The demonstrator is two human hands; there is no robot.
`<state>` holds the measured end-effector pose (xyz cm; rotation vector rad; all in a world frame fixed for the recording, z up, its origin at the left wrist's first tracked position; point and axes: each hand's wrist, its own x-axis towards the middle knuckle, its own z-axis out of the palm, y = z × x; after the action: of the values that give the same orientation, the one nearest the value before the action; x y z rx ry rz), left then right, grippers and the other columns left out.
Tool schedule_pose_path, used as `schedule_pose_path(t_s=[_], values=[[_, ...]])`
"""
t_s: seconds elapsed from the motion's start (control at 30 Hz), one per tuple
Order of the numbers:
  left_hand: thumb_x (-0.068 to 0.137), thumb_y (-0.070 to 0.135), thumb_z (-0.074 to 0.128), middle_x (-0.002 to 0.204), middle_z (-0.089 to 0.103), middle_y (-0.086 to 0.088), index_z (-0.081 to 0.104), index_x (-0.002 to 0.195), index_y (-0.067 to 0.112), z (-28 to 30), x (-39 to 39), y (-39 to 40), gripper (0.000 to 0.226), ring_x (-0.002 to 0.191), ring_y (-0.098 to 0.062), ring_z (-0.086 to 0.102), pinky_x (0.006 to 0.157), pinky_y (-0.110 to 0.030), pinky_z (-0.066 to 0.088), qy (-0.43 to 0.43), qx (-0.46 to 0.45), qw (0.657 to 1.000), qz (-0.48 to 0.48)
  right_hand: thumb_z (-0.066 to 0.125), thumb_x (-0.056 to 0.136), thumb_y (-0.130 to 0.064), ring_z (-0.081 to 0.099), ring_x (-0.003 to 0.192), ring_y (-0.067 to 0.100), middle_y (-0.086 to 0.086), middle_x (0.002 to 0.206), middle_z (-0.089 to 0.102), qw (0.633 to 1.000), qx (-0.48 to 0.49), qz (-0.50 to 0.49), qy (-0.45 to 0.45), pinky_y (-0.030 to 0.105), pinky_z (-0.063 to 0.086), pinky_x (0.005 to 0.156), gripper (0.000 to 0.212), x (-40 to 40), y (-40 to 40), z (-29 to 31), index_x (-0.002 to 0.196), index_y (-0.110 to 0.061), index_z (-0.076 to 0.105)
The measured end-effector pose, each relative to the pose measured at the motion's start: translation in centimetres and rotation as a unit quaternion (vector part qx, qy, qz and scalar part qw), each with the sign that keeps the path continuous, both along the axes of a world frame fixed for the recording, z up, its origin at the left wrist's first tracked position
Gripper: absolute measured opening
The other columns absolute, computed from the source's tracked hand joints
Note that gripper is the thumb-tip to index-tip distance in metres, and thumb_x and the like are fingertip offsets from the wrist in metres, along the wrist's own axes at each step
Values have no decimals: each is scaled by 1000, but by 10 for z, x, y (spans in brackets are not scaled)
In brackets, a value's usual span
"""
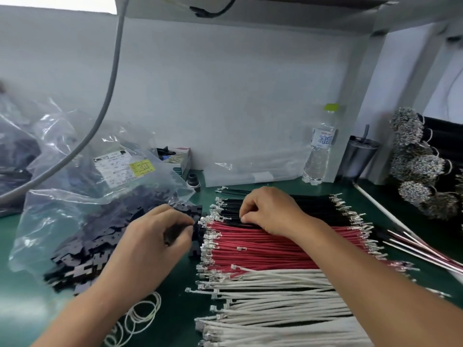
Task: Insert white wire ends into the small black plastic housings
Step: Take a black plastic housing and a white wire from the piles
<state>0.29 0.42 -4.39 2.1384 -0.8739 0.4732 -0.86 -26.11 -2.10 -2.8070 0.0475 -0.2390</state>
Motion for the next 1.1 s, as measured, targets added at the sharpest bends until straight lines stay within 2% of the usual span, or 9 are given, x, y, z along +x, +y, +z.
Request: schedule_pose_path(t_s=[0.1, 0.23, 0.43, 0.57, 0.7, 0.77, 0.9, 1.0, 1.1], values=[[90, 21, 71, 90, 65, 26, 77, 97, 25, 0, -2, -3, 10, 81, 6, 65, 73, -3, 44, -2, -8, 1000, -2, 72, 90, -30, 63, 85, 5, -19, 89, 68, 1000, -17, 4, -11, 29, 49, 76, 5, 2, 0, 0, 86, -34, 72], [94, 18, 67, 70, 65, 22, 73, 102, 24, -2, -4, -5, 12, 68, 3, 66, 67, -6, 47, -10, -28, 1000, 7, 61, 98, -30, 62, 89, 12, -13, 98, 67, 998, -23, -3, -56, 30, 43, 73, 5, -1, -3, 11, 98, -31, 66], [96, 14, 66, 74, 65, 27, 75, 107, 23, 0, -8, -9, 17, 71, 7, 62, 63, -4, 44, 19, -69, 997, 2, 60, 99, -20, 55, 87, 7, -14, 93, 57, 968, -4, 39, -248, 32, 45, 76, 9, -34, -2, 58, 99, -27, 65], [95, 25, 58, 75, 58, 30, 74, 121, 14, 8, -20, -13, 33, 70, 11, 61, 66, 0, 41, -31, -85, 996, -5, 69, 95, -16, 55, 81, 8, -9, 91, 58, 929, -58, 100, -351, 21, 44, 74, 4, -79, 17, 46, 98, -17, 70], [92, 25, 64, 88, 67, 23, 78, 117, 16, 8, -29, -19, 30, 71, 2, 66, 66, -10, 51, -29, -79, 995, -47, 69, 92, -12, 60, 82, 13, -2, 89, 62, 927, -13, 105, -359, 21, 49, 76, 9, -99, 27, 7, 97, -8, 76], [92, 14, 70, 91, 68, 24, 77, 118, 19, 4, -31, -23, 28, 75, 0, 68, 67, -12, 52, -8, -65, 996, -61, 68, 93, -11, 61, 82, 15, -1, 89, 62, 928, 18, 104, -356, 24, 51, 75, 10, -101, 27, -3, 97, -7, 76], [83, 2, 80, 86, 71, 26, 77, 115, 33, -2, -35, -28, 44, 68, 2, 67, 61, -4, 46, 50, -66, 995, -55, 68, 95, -11, 61, 83, 13, -3, 88, 61, 929, 51, 112, -350, 22, 50, 73, 9, -105, 24, -8, 98, -9, 77], [79, 4, 84, 79, 73, 21, 77, 96, 46, -4, -35, -31, 46, 65, -2, 66, 58, -5, 46, 96, -102, 988, -63, 66, 95, -16, 61, 83, 12, -5, 89, 61, 929, 61, 115, -346, 19, 49, 73, 13, -106, 27, -8, 98, -11, 78], [80, 10, 84, 85, 75, 15, 77, 97, 44, -5, -35, -31, 39, 72, -7, 67, 62, -11, 50, 129, -133, 979, -80, 66, 94, -17, 61, 82, 13, -5, 89, 62, 933, 60, 123, -334, 25, 51, 69, 14, -105, 29, -9, 98, -12, 78]])
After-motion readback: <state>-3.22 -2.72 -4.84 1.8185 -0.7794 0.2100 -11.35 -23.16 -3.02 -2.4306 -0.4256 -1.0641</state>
